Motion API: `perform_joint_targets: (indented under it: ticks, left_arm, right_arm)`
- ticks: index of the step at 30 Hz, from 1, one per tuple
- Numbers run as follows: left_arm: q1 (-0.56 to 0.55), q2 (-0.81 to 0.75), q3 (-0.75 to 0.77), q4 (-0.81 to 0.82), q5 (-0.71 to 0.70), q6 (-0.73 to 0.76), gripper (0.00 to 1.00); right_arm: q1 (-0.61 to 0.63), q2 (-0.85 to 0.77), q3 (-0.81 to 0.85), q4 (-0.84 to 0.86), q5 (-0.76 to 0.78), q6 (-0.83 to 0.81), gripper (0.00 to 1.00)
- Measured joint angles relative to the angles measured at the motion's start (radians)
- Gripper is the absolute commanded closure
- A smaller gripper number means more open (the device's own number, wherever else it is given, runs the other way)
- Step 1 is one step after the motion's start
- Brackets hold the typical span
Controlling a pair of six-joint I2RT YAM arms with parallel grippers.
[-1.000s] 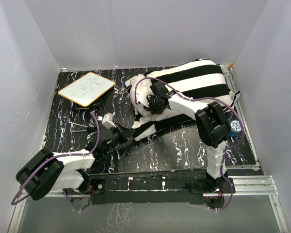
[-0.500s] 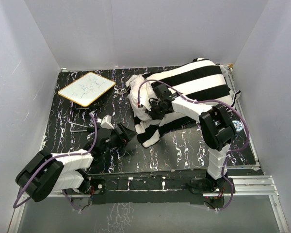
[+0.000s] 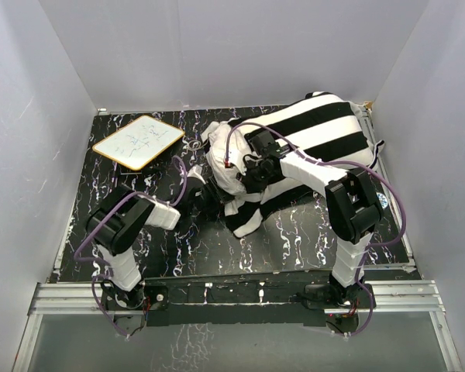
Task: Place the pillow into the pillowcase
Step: Stuff the pillow into the pillowcase.
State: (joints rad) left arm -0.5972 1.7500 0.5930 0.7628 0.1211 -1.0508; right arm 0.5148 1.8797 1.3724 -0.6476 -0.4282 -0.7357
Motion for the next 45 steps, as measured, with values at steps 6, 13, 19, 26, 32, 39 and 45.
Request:
perform_joint_targets:
  ticks: [6,13,19,26,32,39,45]
  left_arm:
    - [0.003,0.175,0.071,0.138,0.082,-0.025,1.00]
    - [0.026,0.132,-0.045,0.256,0.110,0.018,1.00]
    - [0.081,-0.275,-0.140,0.053,0.069,0.106,1.00]
    - [0.117,-0.547,-0.284,-0.072,0.043,0.122,1.00]
    - [0.118,-0.421,-0.373,-0.017,0.106,0.093,0.88]
    - [0.119,-0.326,-0.330,0.169,0.196,0.047,0.56]
    - [0.188,-0.343,-0.106,0.021,0.268,0.229,0.17]
  right_arm:
    - [-0.015,-0.005,0.011,-0.016,-0.016,0.029,0.92]
    - [-0.035,-0.031,0.009,-0.019,0.096,0.049,0.92]
    - [-0.046,-0.108,-0.040,0.084,0.273,-0.006,0.92]
    - [-0.059,-0.106,-0.143,0.167,0.531,-0.101,0.92]
    - [-0.032,-0.045,-0.190,0.166,0.574,-0.096,0.92]
    - [-0.066,-0.064,-0.113,0.071,0.381,-0.044,0.91]
    - [-0.072,-0.178,-0.109,-0.061,0.176,-0.196,0.35]
